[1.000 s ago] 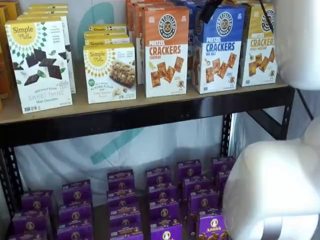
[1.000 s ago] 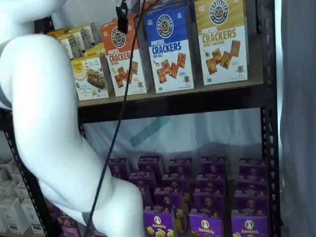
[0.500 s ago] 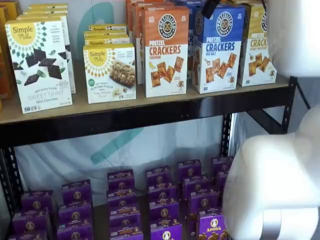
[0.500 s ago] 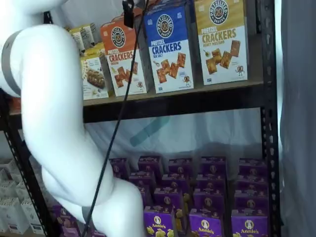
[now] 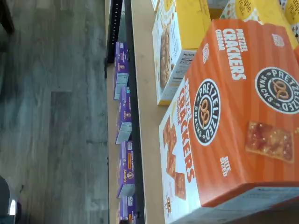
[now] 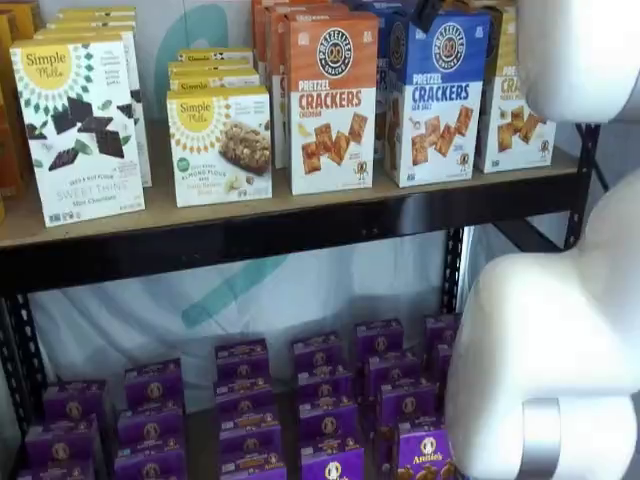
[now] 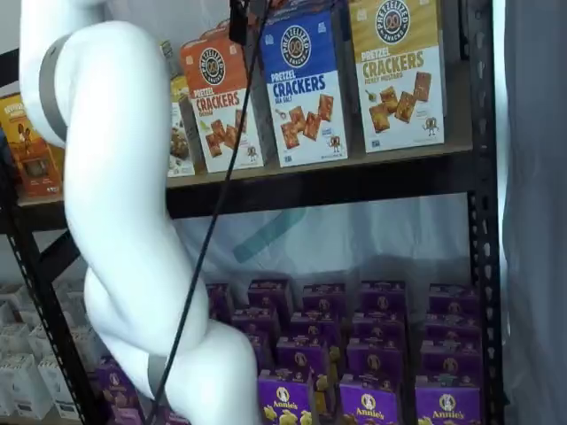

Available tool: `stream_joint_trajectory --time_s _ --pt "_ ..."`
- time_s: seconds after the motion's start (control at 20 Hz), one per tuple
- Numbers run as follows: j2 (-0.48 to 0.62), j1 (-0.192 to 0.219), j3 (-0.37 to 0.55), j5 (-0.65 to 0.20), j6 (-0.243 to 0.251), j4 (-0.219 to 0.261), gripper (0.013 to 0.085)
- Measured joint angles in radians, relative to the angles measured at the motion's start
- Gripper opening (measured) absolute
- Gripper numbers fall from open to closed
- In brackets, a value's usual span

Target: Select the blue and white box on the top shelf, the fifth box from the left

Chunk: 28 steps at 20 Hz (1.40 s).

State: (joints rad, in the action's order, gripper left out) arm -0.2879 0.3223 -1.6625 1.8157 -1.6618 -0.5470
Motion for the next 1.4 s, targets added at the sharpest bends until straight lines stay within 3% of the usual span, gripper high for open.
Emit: stream_joint_trajectory --time_s 0.4,1.4 --pt "-0.032 0.008 0.047 -0.102 -0.008 -0.022 0.0850" --pt "0.053 0.007 -0.019 -0.128 -0.063 0.078 0.0850"
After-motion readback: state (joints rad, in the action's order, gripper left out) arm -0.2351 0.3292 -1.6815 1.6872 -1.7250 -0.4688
